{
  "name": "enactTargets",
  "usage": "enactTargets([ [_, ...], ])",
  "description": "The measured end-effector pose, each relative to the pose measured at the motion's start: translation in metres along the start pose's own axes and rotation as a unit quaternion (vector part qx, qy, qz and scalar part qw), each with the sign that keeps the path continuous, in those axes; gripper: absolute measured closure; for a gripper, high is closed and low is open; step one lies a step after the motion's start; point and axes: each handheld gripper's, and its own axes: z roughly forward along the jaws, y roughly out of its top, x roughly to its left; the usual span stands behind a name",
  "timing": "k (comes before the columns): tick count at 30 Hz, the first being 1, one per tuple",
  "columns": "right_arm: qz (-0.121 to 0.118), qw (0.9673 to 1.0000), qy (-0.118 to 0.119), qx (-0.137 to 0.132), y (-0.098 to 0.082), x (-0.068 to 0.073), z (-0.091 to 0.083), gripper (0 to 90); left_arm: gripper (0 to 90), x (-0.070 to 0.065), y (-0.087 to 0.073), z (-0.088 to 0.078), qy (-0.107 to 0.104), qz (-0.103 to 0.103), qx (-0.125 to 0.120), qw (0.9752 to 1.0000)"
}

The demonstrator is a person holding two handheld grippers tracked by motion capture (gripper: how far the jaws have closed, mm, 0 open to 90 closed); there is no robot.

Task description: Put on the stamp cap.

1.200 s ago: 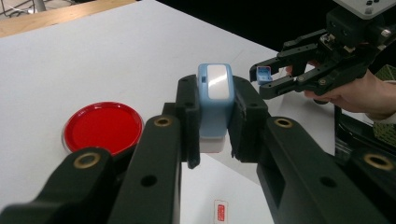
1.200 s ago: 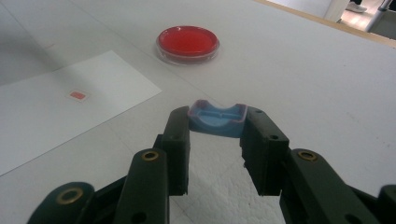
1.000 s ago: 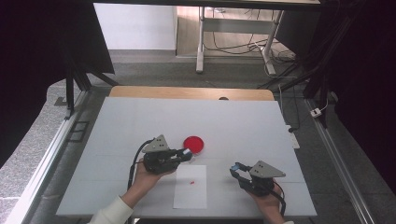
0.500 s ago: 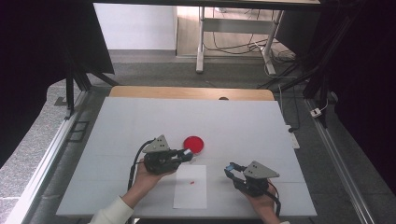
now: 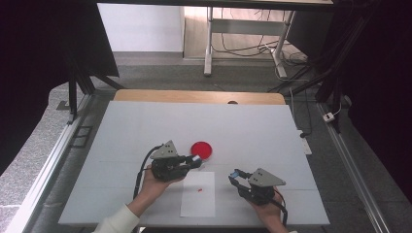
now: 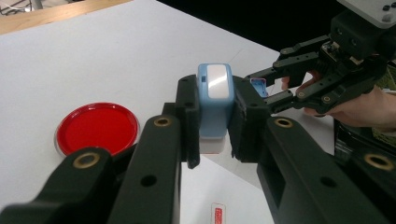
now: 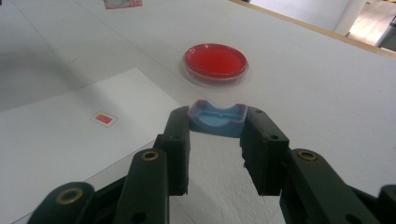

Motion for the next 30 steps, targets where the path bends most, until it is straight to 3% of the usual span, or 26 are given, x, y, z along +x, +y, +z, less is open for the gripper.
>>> enactTargets([
  [30, -0.01, 0.9999, 0.012, -0.007, 0.007, 0.018, 0.013, 63.1, 74.7, -0.006, 0.002, 0.005, -0.003, 0.005, -0.003, 1.0],
])
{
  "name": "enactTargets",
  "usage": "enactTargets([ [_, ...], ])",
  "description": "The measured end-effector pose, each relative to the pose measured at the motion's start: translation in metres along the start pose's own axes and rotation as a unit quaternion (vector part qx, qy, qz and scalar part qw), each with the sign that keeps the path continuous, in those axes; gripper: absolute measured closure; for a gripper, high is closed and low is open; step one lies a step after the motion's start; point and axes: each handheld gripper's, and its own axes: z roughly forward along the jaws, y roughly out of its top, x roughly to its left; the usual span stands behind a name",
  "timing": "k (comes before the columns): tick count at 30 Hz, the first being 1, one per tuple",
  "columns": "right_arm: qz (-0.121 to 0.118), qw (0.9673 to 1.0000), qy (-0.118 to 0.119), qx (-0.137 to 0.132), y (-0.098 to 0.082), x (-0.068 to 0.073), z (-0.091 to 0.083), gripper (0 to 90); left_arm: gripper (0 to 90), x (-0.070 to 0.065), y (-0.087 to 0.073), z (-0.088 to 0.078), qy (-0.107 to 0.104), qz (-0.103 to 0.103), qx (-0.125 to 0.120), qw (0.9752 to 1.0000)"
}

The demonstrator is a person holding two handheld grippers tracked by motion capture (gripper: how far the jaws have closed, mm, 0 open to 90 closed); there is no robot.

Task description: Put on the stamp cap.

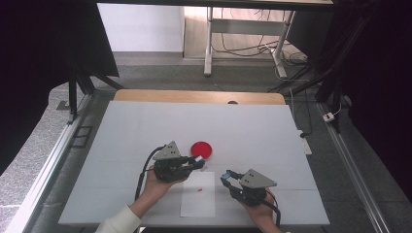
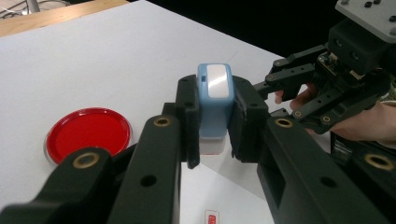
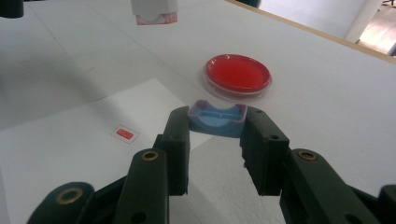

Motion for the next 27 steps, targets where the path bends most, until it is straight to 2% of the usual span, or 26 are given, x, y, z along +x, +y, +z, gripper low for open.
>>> enactTargets([
  [27, -0.011, 0.9998, 0.016, -0.005, 0.01, 0.016, 0.019, 63.1, 74.7, -0.004, 0.001, 0.004, -0.004, 0.002, -0.001, 1.0],
])
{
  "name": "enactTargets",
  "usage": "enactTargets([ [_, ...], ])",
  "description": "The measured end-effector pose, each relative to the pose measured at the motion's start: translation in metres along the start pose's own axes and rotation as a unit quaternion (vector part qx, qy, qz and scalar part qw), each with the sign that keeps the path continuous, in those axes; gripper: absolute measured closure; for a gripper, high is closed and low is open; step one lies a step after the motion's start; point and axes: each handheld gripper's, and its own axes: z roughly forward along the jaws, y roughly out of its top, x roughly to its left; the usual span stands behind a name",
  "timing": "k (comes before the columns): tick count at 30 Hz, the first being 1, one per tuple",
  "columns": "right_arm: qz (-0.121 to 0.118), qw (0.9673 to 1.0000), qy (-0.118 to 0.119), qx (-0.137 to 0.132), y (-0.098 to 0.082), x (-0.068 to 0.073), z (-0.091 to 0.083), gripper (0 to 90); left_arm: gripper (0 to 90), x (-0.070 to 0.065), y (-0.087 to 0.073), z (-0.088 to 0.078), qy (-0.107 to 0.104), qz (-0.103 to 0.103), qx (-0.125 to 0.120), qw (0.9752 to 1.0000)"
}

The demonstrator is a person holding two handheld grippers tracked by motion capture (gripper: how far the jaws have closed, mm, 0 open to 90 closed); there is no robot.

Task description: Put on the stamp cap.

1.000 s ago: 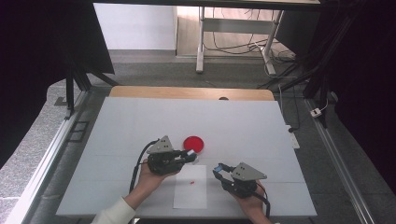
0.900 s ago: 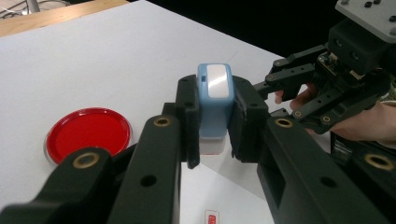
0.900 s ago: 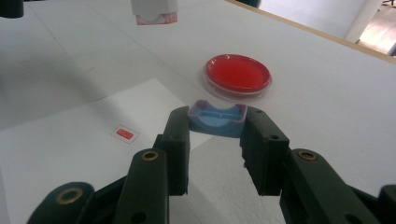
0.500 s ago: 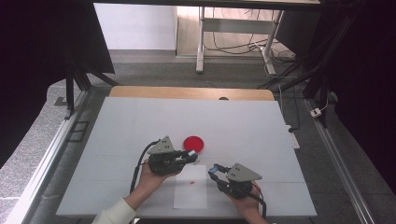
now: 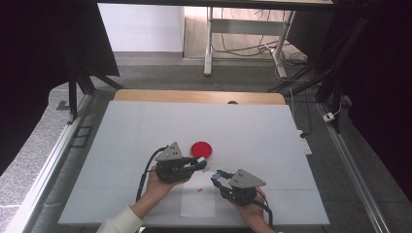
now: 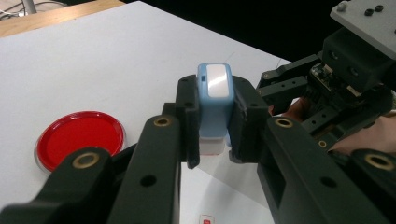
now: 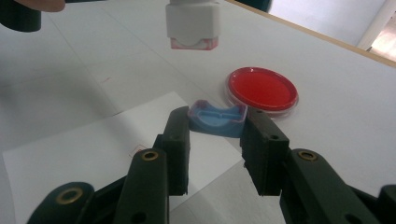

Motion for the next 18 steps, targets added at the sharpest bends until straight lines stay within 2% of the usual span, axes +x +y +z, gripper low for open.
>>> enactTargets([
  [18, -0.002, 0.9999, -0.008, -0.011, 0.008, 0.007, 0.015, 63.0, 74.6, -0.004, 0.001, 0.005, -0.003, -0.003, -0.002, 1.0],
])
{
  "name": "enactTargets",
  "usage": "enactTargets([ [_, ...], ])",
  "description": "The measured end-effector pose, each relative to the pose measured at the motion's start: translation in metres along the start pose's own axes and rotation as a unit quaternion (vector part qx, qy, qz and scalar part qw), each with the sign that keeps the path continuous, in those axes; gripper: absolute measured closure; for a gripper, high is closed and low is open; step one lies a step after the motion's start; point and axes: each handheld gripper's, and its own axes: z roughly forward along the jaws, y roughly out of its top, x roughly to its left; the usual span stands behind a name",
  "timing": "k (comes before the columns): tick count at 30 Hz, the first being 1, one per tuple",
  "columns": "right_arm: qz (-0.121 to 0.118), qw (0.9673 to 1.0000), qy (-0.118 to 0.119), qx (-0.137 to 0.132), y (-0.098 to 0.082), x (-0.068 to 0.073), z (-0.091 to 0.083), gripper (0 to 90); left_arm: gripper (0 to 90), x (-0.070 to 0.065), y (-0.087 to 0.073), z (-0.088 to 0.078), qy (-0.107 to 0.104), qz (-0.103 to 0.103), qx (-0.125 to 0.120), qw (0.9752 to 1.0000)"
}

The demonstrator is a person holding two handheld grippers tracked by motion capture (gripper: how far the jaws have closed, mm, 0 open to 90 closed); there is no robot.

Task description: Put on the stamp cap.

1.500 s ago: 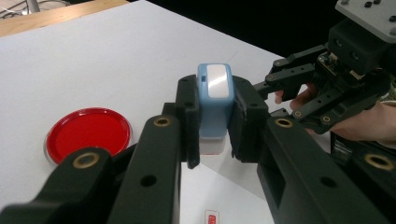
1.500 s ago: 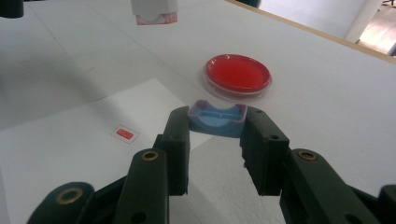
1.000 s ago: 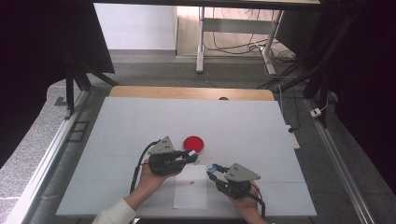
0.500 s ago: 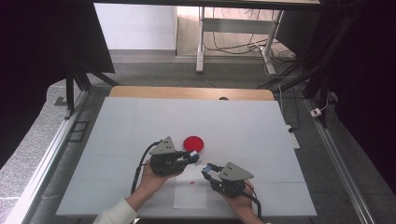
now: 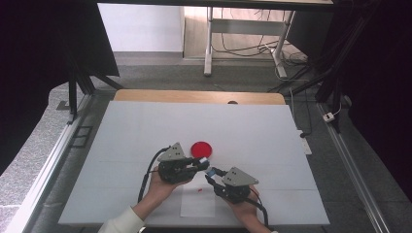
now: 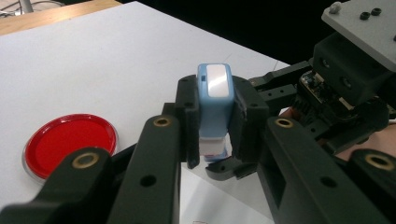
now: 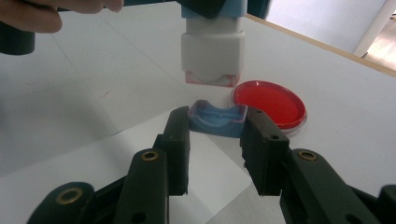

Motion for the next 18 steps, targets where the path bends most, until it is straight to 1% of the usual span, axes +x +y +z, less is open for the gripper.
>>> enactTargets([
  [18, 0.003, 0.9998, -0.017, -0.014, 0.0026, 0.0041, 0.0035, 63.1, 74.6, -0.0017, -0.0005, 0.0021, 0.004, -0.002, -0.001, 1.0],
])
